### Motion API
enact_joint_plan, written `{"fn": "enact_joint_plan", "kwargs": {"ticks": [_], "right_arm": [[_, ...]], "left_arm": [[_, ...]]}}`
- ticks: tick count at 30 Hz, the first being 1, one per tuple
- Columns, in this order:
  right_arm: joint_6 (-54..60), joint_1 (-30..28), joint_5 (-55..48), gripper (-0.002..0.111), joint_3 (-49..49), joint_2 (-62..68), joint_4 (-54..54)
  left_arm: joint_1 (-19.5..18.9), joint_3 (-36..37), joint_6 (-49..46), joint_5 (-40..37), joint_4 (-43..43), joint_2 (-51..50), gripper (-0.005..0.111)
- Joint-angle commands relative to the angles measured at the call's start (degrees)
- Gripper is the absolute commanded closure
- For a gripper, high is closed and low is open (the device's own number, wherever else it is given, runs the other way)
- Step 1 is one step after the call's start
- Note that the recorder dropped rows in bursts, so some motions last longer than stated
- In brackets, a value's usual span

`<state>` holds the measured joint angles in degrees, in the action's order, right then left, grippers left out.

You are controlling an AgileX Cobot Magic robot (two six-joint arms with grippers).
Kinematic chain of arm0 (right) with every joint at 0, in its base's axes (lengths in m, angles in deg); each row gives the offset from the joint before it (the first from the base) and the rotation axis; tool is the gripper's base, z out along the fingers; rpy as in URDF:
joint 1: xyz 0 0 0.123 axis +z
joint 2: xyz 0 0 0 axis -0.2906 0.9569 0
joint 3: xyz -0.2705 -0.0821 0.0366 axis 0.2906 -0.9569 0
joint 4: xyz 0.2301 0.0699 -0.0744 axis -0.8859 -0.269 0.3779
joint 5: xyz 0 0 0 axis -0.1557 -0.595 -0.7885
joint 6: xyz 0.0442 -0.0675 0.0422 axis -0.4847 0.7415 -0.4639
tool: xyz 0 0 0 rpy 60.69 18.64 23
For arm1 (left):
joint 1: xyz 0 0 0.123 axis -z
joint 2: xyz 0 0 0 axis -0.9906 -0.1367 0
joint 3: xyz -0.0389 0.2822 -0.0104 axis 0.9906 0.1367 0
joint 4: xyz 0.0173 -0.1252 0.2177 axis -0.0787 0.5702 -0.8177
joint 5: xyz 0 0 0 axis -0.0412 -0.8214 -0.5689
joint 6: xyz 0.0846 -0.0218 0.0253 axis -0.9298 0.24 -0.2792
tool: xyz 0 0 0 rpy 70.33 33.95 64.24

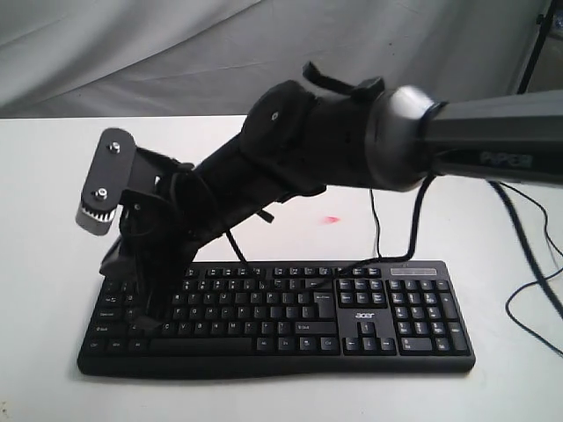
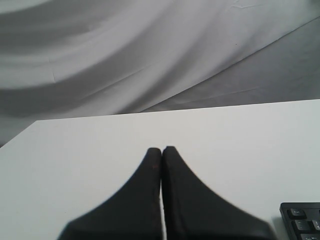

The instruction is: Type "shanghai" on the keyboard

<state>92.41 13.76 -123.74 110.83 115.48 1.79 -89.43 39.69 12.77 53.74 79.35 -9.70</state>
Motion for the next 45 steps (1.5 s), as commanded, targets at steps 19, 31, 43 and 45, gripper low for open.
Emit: {"fn": "enact_joint_plan", "kwargs": {"ticks": [19,31,43,45], "right_arm": [[1.51,0.87,7.7,0.108,0.18,9.31,-2.3],[2.24,2.78,12.3,0.108,0.18,10.67,-2.4],[2.1,2.78,13.51,0.108,0.18,11.75,-1.76],[2.1,2.78,13.51,0.108,0.18,11.75,-1.76]], "left_arm": [[0.22,0.29,0.16,0.3,0.03,-0.18,0.106],[0.22,0.29,0.16,0.3,0.03,-0.18,0.106],[0.22,0.29,0.16,0.3,0.03,-0.18,0.106],[0.22,0.29,0.16,0.3,0.03,-0.18,0.106]]}}
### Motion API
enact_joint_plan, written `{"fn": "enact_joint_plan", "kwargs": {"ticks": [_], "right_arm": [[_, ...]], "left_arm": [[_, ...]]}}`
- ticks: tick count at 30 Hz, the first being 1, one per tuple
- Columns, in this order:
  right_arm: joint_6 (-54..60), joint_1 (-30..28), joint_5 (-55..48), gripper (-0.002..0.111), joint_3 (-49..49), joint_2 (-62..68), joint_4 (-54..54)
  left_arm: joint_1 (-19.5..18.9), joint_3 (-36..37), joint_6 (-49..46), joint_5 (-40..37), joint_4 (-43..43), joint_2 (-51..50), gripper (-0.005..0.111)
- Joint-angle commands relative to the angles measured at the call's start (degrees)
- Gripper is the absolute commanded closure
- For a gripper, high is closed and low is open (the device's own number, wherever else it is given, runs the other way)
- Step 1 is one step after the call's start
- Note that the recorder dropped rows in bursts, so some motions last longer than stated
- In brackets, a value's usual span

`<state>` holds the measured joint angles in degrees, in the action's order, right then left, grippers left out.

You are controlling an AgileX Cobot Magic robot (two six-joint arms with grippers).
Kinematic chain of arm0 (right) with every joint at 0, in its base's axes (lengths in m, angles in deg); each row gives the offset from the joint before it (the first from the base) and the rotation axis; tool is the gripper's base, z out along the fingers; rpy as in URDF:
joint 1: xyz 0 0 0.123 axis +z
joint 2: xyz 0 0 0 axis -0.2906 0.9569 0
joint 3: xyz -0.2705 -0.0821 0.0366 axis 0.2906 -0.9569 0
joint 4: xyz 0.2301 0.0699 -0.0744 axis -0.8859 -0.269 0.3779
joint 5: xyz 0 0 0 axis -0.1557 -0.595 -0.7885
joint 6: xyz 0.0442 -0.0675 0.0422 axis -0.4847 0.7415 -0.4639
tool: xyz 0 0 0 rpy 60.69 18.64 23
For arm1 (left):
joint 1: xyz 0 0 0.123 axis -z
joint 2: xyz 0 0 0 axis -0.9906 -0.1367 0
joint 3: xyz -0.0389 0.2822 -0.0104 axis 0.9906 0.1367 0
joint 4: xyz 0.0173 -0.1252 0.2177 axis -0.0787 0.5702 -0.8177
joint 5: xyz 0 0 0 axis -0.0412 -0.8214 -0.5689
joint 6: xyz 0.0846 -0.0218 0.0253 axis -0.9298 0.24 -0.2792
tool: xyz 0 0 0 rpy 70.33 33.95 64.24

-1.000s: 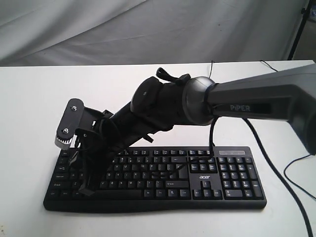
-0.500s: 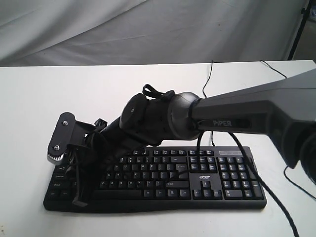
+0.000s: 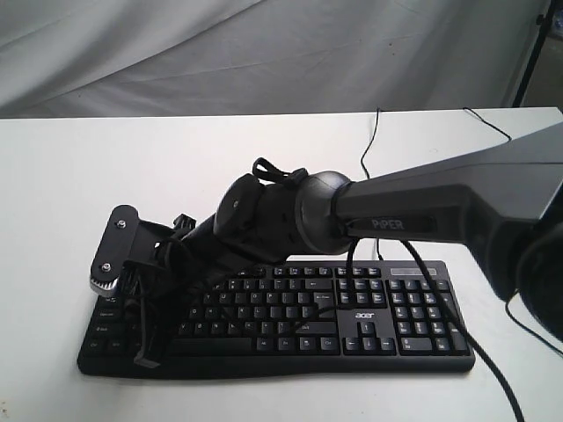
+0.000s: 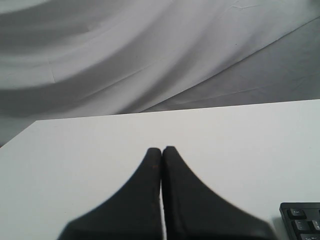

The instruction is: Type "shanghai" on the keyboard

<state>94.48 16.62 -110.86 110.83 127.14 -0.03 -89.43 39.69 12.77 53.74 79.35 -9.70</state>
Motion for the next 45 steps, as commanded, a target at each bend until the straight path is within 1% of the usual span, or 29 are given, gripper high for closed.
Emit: {"fn": "enact_joint_plan", "kwargs": {"ticks": [1,5,33,40,45], "right_arm": [[0.03,-0.09,0.62,0.108,0.18,0.1,0.07],[0.14,-0.21,0.62,0.108,0.18,0.19,1.55],[0.14,-0.3,1.01,0.108,0.18,1.67,3.05],[0.14,-0.3,0.88,0.108,0.18,-1.67,3.46],[-0.28,-0.3,0.68,0.108,0.18,-1.8,3.46]], "left_arm": [[0.22,0.29,0.16,0.3,0.03,-0.18,0.106],[0.22,0.29,0.16,0.3,0.03,-0.18,0.106],[0.22,0.29,0.16,0.3,0.03,-0.18,0.106],[0.22,0.29,0.16,0.3,0.03,-0.18,0.106],[0.22,0.29,0.16,0.3,0.03,-0.18,0.106]]}}
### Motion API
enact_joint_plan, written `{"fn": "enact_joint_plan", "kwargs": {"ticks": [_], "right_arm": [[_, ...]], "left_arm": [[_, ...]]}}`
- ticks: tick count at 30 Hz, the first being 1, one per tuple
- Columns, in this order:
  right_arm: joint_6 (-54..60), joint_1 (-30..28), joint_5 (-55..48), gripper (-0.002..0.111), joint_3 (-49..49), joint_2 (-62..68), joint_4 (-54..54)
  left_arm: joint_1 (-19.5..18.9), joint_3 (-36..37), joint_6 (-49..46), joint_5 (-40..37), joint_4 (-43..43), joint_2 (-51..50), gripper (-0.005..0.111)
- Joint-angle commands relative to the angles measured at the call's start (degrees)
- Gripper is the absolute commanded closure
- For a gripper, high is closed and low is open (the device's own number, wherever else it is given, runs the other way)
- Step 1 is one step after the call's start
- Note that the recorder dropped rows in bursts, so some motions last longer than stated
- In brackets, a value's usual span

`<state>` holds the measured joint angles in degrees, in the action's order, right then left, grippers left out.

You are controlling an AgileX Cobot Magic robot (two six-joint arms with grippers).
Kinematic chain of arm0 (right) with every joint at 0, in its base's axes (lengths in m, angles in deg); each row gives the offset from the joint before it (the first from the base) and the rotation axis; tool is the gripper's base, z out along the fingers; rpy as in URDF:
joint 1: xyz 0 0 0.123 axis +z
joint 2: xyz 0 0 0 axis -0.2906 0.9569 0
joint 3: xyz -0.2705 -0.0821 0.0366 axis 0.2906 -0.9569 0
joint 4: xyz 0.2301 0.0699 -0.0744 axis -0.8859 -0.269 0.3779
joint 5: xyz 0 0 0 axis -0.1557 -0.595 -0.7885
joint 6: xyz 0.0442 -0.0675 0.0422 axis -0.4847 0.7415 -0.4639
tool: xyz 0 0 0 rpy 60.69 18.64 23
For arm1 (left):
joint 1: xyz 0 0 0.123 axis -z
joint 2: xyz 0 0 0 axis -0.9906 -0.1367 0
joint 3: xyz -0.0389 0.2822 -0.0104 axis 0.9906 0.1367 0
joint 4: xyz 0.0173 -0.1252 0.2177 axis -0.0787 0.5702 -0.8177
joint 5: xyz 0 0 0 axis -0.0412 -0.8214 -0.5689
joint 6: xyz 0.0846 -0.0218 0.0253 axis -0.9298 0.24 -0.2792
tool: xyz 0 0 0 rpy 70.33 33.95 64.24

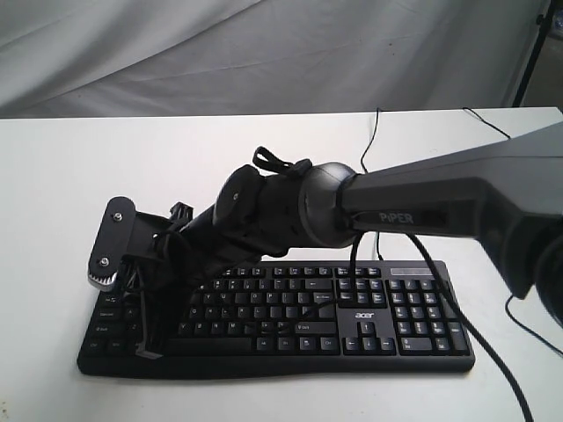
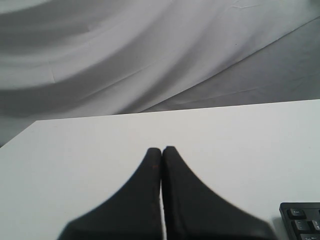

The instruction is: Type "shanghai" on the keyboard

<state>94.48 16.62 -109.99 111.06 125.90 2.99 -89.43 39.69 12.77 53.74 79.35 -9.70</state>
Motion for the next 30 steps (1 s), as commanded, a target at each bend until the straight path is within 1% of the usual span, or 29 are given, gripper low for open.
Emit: {"fn": "enact_joint_plan", "kwargs": {"ticks": [1,24,30], "right_arm": [[-0.28,-0.3,-0.33,0.108,-0.05,-0.56,0.44],[-0.77,-0.3,-0.43,0.108,-0.05,-0.56,0.44],[-5.48,-0.45,-0.43,0.108,-0.05,-0.56,5.31]], "left_arm": [[0.22,0.29,0.16,0.3,0.03,-0.18,0.106],[0.22,0.29,0.16,0.3,0.03,-0.18,0.106],[0.22,0.29,0.16,0.3,0.03,-0.18,0.106]]}}
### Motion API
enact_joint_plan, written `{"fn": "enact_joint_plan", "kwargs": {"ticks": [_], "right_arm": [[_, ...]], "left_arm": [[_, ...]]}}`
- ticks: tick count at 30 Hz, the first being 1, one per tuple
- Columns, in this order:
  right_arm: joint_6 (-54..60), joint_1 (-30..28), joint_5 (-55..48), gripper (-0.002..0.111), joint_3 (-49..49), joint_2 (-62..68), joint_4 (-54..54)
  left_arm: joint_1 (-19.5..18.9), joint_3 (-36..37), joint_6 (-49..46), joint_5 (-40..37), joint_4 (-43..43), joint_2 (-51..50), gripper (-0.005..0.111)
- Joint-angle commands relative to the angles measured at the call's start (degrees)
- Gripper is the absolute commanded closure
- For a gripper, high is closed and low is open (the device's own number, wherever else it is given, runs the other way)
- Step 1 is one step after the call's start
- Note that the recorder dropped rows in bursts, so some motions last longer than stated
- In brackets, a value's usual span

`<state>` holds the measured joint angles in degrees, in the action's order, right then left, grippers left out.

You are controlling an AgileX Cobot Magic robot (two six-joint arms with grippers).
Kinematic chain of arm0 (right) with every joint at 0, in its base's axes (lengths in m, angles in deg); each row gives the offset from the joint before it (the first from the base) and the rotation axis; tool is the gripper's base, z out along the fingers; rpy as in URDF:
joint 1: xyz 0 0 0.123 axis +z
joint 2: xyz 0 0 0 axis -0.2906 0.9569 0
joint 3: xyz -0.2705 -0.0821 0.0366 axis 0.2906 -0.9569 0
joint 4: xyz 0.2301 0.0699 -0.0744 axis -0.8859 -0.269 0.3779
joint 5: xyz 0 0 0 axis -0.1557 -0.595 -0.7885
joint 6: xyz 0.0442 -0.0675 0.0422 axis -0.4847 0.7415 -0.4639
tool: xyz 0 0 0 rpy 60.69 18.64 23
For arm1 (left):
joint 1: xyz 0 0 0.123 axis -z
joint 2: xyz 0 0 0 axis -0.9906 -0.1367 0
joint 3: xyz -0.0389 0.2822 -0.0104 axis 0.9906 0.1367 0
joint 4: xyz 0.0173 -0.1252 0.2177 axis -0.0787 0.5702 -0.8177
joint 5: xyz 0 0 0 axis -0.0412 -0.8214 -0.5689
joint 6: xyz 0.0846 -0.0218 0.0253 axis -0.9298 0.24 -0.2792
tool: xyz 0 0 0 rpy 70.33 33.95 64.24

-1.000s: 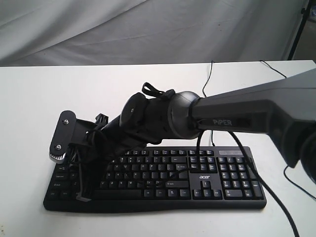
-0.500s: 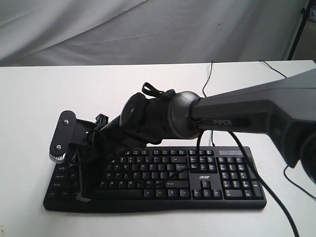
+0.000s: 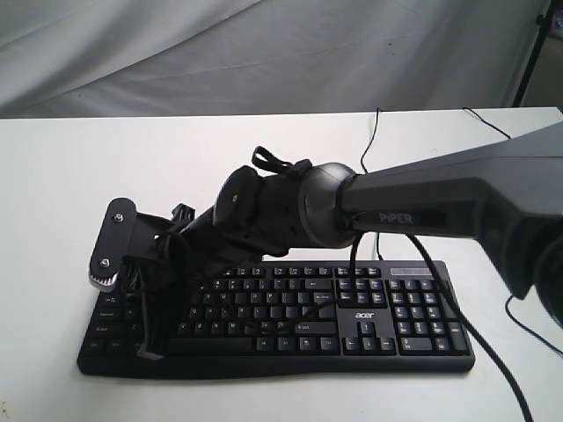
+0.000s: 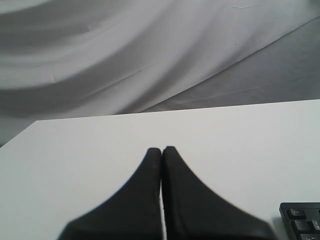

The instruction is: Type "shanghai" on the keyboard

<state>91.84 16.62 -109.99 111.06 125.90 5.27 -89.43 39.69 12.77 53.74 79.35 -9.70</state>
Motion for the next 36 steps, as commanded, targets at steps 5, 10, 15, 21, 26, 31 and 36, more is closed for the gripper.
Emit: {"fn": "enact_joint_plan", "kwargs": {"ticks": [5,10,15,21,26,31,36], "right_arm": [[-3.99,-1.66,-2.63,0.108,-0.05,-0.7,3.77],[-4.02,-3.49,-7.22,0.108,-0.05,-1.91,4.2],[-4.02,-4.93,-7.97,0.108,-1.89,-3.59,4.36],[-4.02,-6.63,-8.03,0.108,-3.67,-4.72,5.91],[-4.12,-8.74,-13.35,0.108,-3.67,-4.73,6.16],[-4.96,-10.13,-15.2,0.108,-3.67,-4.73,6.33],[-3.38,-10.26,-12.42,0.108,-6.06,-5.38,5.54]], "left_arm": [[0.22,0.29,0.16,0.3,0.03,-0.18,0.106],[0.22,0.29,0.16,0.3,0.03,-0.18,0.106],[0.22,0.29,0.16,0.3,0.03,-0.18,0.106],[0.22,0.29,0.16,0.3,0.03,-0.18,0.106],[0.22,0.29,0.16,0.3,0.03,-0.18,0.106],[0.22,0.29,0.16,0.3,0.03,-0.18,0.106],[0.22,0.29,0.16,0.3,0.03,-0.18,0.106]]}}
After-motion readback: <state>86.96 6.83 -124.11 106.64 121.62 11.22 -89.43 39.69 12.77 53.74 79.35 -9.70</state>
